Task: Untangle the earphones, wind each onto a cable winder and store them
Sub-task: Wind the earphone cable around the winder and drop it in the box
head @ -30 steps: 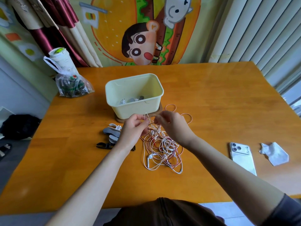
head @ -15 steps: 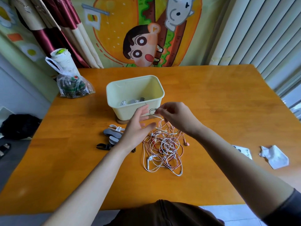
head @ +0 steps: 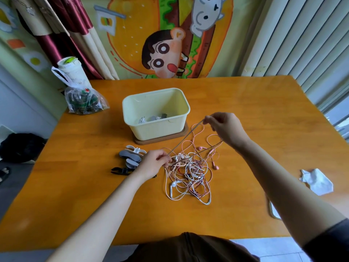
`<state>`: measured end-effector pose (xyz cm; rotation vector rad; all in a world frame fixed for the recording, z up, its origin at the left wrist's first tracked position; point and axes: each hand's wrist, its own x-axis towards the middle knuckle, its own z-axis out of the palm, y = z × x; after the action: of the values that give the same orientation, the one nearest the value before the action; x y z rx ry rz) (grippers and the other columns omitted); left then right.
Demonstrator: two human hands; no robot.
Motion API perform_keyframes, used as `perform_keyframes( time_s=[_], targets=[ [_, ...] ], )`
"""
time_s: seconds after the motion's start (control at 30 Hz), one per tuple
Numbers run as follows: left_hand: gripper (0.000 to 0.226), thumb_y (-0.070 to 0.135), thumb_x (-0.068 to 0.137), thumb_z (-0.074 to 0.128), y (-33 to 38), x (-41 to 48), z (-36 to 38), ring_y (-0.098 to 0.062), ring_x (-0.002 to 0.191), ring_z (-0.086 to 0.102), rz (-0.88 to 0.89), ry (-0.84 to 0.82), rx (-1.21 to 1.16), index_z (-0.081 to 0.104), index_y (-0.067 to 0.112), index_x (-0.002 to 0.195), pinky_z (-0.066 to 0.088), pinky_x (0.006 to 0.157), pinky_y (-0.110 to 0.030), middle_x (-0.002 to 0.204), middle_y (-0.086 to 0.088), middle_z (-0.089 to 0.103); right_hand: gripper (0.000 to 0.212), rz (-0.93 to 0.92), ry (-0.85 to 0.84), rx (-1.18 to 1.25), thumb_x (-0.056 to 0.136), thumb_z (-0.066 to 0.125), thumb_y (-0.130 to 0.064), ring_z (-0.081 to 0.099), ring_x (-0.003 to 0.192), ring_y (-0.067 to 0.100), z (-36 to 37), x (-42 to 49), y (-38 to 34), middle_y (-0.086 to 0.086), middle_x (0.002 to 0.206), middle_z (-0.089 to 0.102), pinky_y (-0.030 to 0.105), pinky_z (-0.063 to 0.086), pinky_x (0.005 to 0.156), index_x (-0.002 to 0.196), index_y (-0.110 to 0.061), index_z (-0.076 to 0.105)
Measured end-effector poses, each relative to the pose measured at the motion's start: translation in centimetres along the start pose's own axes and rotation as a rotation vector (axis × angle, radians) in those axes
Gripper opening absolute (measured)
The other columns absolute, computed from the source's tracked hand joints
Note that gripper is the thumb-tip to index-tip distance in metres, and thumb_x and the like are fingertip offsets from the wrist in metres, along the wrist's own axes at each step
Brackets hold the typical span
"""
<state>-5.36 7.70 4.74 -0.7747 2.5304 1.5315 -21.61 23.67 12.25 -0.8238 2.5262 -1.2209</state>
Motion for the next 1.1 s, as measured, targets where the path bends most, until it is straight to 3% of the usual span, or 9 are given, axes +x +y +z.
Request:
perform_keyframes(
  time_s=[0.17,0.3,0.47,0.6,0.7,0.77,0.87,0.97,1.1],
  targets=[
    [0.021,0.013,0.096,0.052,2.1,-0.3,-0.4,-0.004,0.077,0.064,0.091,0.162,-0.174,0.065,0.019,0.081,0.046,0.076,-0.008,0.078,0.001,0.068,0.021,0.03,0.119,-0.038,0.095,0.052,-0.024,0.045,0.04,0.0,0.1,0.2,0.9,-0.008,0.06,0.056,0.012,0.029,0.04,0.088,-0.015,0.069],
    [0.019,0.014,0.097,0.052,4.1,-0.5,-0.5,-0.005,0.079,0.066,0.15,0.184,-0.36,0.068,0.018,0.088,0.053,0.079,-0.018,0.082,-0.002,0.07,0.022,-0.097,0.075,-0.054,0.093,0.058,-0.022,0.054,0.064,0.007,1.0,-1.1,0.5,-0.006,0.079,0.06,0.016,0.037,0.054,0.112,-0.013,0.053],
    [0.021,0.012,0.097,0.052,5.6,-1.2,0.6,-0.018,0.089,0.068,0.134,0.218,-0.539,0.07,0.021,0.091,0.057,0.085,-0.033,0.089,-0.005,0.073,0.01,-0.292,-0.156,-0.095,0.088,0.064,-0.025,0.051,0.065,-0.01,3.5,-3.3,-0.8,-0.023,0.078,0.048,0.008,0.037,0.06,0.091,-0.016,0.067],
    [0.025,0.013,0.096,0.055,6.2,-1.3,0.5,-0.02,0.085,0.066,0.149,0.296,-0.556,0.073,0.026,0.084,0.057,0.083,-0.041,0.084,-0.002,0.071,0.024,-0.264,-0.21,-0.07,0.085,0.067,-0.032,0.05,0.067,-0.015,5.2,-4.1,-0.4,-0.01,0.087,0.057,0.004,0.036,0.063,0.098,-0.011,0.067],
    [0.026,0.014,0.096,0.054,6.7,-1.4,0.2,-0.015,0.073,0.059,0.165,0.337,-0.559,0.071,0.027,0.083,0.054,0.076,-0.031,0.067,0.001,0.061,0.016,-0.251,-0.193,-0.06,0.089,0.064,-0.027,0.048,0.061,-0.009,5.9,-4.0,-0.8,-0.005,0.085,0.06,0.005,0.035,0.061,0.092,-0.012,0.067],
    [0.025,0.013,0.098,0.051,6.8,-1.5,-0.1,-0.013,0.071,0.057,0.178,0.346,-0.573,0.07,0.024,0.085,0.054,0.076,-0.029,0.07,-0.002,0.059,0.014,-0.259,-0.204,-0.062,0.091,0.062,-0.022,0.05,0.061,-0.01,5.9,-4.0,-1.2,-0.01,0.075,0.058,0.005,0.035,0.06,0.087,-0.01,0.068],
    [0.025,0.013,0.101,0.045,6.8,-1.7,-0.5,-0.014,0.08,0.059,0.185,0.303,-0.573,0.067,0.021,0.092,0.053,0.085,-0.032,0.083,-0.005,0.06,0.014,-0.246,-0.2,-0.059,0.091,0.062,-0.02,0.05,0.062,-0.016,5.4,-3.9,-1.6,-0.021,0.064,0.048,0.006,0.036,0.059,0.086,-0.009,0.068],
    [0.021,0.017,0.101,0.043,6.5,-1.8,-0.2,-0.009,0.088,0.061,0.168,0.183,-0.577,0.063,0.022,0.099,0.051,0.088,-0.03,0.088,0.004,0.064,0.014,-0.234,-0.164,-0.036,0.09,0.062,-0.022,0.049,0.058,-0.014,4.9,-3.8,-1.5,-0.02,0.058,0.045,0.008,0.036,0.057,0.082,-0.012,0.066],
    [0.016,0.016,0.097,0.053,5.7,-2.1,0.7,-0.011,0.088,0.063,0.139,0.013,-0.548,0.06,0.019,0.11,0.05,0.087,-0.03,0.095,-0.004,0.066,0.02,-0.198,-0.104,-0.021,0.092,0.06,-0.024,0.049,0.055,-0.008,4.2,-3.5,-1.6,-0.016,0.06,0.051,0.011,0.036,0.053,0.079,-0.01,0.068]
  ],
)
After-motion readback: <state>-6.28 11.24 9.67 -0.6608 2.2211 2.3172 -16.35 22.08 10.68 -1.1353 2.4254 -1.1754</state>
